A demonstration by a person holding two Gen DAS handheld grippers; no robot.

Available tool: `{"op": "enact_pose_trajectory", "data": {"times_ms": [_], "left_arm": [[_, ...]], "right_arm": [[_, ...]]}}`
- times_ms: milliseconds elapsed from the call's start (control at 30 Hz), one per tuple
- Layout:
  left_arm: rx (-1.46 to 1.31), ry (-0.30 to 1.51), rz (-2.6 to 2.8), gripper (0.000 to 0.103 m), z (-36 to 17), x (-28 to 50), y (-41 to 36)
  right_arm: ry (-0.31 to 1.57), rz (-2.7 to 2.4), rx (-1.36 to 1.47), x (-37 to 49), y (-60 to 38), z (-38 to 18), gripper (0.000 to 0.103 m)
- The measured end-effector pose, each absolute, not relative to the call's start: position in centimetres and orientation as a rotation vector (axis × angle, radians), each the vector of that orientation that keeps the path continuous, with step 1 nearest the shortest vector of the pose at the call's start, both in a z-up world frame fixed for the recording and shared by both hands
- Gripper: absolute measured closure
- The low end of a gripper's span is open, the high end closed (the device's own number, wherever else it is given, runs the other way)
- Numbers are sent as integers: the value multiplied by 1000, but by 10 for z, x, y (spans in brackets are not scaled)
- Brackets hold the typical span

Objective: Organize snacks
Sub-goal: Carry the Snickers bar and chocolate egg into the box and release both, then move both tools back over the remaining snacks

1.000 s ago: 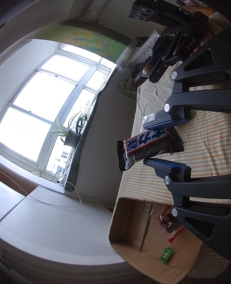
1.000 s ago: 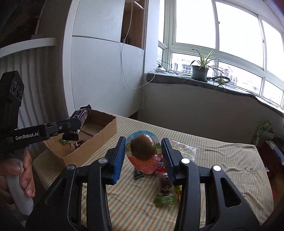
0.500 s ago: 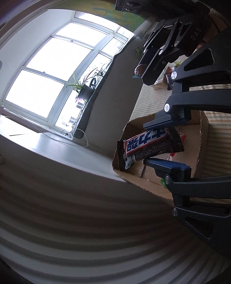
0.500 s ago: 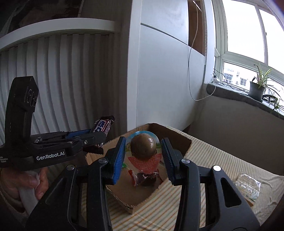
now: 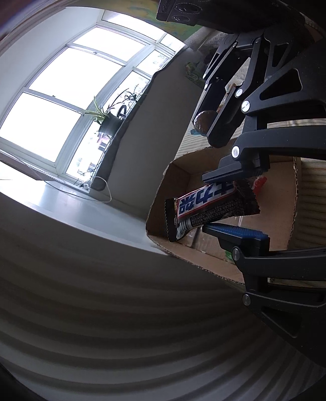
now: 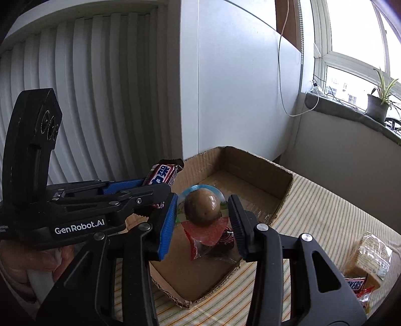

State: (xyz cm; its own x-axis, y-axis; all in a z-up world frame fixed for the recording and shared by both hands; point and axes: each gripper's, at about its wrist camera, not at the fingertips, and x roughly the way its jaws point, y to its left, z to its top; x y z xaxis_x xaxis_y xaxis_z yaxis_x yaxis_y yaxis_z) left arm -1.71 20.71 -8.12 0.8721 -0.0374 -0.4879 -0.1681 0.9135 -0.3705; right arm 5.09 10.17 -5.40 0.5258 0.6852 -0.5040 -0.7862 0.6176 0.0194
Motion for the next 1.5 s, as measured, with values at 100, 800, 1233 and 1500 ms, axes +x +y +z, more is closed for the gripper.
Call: {"op": "enact_pose_trajectory", "data": {"times_ms": [100, 800, 1233, 1500], "left_arm": [[-426, 541, 76, 69, -91, -9, 210], [-473, 506, 170, 35, -80, -36, 231], [-342, 526, 147, 29, -57, -12, 161], [-251, 544, 58, 29, -45, 12, 83]], "right_arm": [[543, 880, -233, 60, 105, -68, 59], [515, 895, -218, 48, 99, -62, 59], [499, 793, -73, 51, 2, -64, 49], [477, 612, -6, 52, -109, -70, 34]]}}
